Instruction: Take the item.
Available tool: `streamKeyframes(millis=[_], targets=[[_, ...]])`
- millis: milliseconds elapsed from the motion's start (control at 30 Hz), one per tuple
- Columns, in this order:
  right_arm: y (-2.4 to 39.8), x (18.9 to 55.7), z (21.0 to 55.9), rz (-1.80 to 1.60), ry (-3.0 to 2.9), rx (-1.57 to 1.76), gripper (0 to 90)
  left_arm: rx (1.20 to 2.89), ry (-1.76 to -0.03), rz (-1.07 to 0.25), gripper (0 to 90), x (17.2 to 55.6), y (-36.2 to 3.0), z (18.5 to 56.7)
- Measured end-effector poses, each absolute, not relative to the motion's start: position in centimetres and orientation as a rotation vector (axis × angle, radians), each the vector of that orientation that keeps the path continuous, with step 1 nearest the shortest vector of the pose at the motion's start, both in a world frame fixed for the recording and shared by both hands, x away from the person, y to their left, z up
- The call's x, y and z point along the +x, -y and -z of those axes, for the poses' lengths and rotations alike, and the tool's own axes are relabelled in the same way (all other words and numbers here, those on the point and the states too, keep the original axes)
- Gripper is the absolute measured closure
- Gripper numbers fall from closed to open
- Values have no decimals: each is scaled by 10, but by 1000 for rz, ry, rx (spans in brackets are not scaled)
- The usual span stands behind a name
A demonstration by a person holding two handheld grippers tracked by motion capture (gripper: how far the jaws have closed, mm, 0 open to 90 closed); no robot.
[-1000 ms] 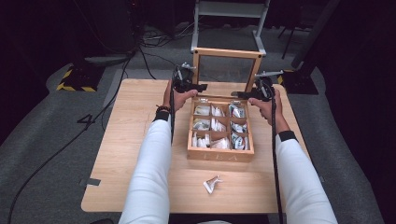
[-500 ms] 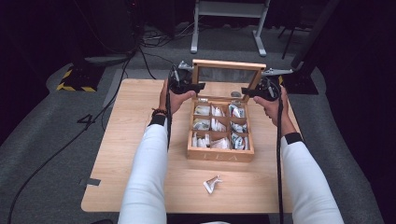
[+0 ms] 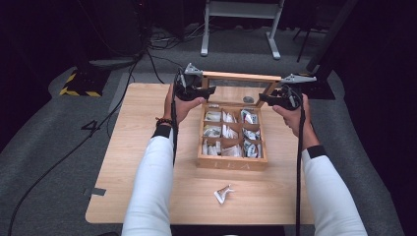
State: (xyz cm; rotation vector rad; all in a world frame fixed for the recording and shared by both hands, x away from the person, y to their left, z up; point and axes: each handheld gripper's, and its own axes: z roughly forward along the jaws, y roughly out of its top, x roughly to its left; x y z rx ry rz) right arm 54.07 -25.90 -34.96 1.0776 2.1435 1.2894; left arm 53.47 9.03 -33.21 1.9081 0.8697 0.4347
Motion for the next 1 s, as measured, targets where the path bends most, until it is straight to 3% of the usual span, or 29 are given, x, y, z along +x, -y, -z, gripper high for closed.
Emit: streamKeyframes(millis=[733, 1000], targets=[[260, 517, 332, -1273, -2177, 1003, 374, 1950, -837, -486, 478, 497, -89, 313], [258, 504, 328, -1280, -2209, 957, 380, 2004, -788, -528, 460, 481, -88, 308]])
